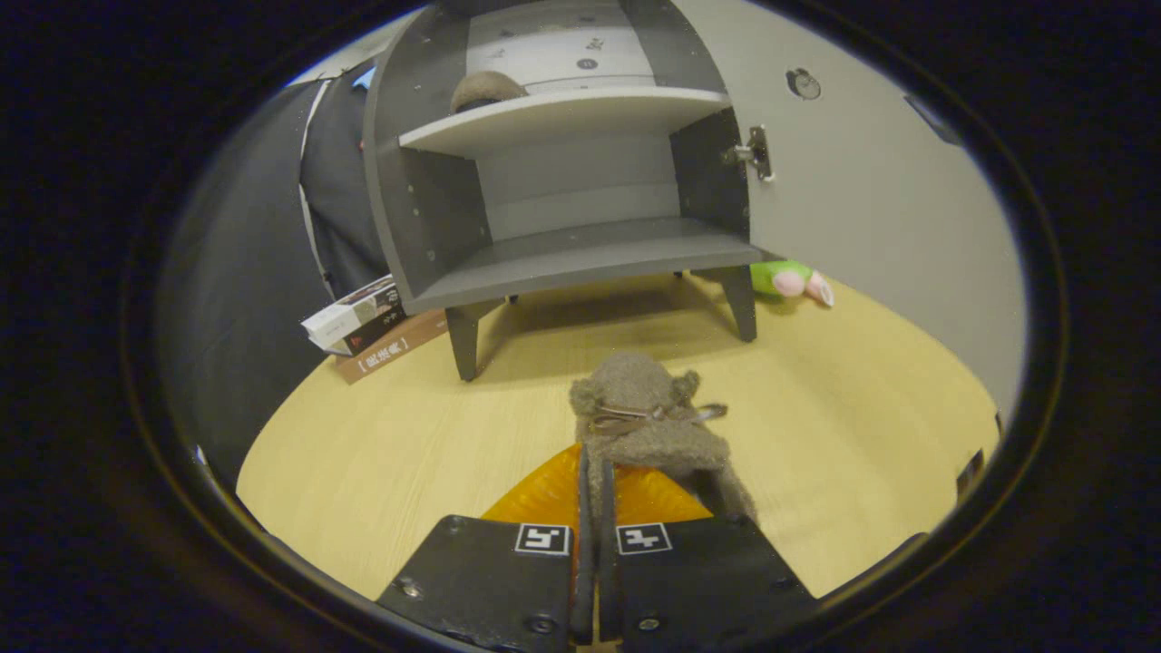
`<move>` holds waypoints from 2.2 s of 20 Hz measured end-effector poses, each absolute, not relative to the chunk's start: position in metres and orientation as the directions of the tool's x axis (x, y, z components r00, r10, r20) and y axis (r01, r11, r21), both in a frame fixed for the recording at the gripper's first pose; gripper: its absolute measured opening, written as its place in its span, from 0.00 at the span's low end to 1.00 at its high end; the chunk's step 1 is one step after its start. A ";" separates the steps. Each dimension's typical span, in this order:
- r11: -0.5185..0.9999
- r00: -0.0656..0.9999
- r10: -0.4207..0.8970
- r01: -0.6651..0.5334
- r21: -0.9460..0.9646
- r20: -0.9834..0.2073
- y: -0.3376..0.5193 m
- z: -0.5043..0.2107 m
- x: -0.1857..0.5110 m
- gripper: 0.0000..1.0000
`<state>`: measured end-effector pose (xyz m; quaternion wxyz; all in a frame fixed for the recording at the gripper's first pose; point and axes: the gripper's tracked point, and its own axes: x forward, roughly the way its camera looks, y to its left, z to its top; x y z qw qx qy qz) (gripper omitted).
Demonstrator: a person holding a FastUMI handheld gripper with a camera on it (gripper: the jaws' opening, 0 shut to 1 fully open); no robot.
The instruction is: Open the shoe cabinet door, grab the shoes and put them into the shoe cabinet, then close the shoe cabinet door.
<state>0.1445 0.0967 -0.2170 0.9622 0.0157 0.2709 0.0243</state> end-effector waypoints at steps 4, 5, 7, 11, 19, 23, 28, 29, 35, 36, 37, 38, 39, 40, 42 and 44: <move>0.994 0.869 0.098 -0.063 0.088 -0.484 0.100 -0.191 0.138 0.06; 0.993 0.874 0.107 -0.067 0.099 -0.473 0.102 -0.183 0.139 0.06; 0.988 0.879 0.139 -0.090 0.127 -0.457 0.107 -0.171 0.139 0.06; 0.986 0.906 0.155 -0.118 0.116 -0.394 0.107 -0.138 0.144 0.06; 0.994 0.951 0.107 -0.102 0.032 -0.289 0.101 -0.080 0.181 0.06; 0.997 0.963 0.065 -0.074 -0.023 -0.261 0.094 -0.052 0.205 0.06; 0.994 0.977 -0.002 -0.021 -0.108 -0.211 0.082 -0.017 0.243 0.06; 0.992 0.979 -0.005 -0.020 -0.121 -0.204 0.081 -0.011 0.250 0.06; 0.985 0.990 -0.015 -0.009 -0.170 -0.142 0.082 0.013 0.297 0.06; 0.981 0.990 -0.009 -0.018 -0.191 -0.138 0.083 0.014 0.306 0.06; 0.977 0.991 -0.012 -0.017 -0.212 -0.133 0.081 0.015 0.312 0.06; 0.973 0.991 -0.020 -0.012 -0.233 -0.133 0.078 0.013 0.318 0.06; 0.967 0.990 -0.026 -0.010 -0.255 -0.137 0.076 0.010 0.325 0.06; 0.960 0.989 -0.026 -0.017 -0.279 -0.147 0.074 0.006 0.333 0.06; 0.952 0.983 -0.024 -0.033 -0.305 -0.182 0.071 -0.003 0.344 0.06; 0.958 0.975 -0.024 -0.041 -0.283 -0.223 0.070 -0.013 0.348 0.06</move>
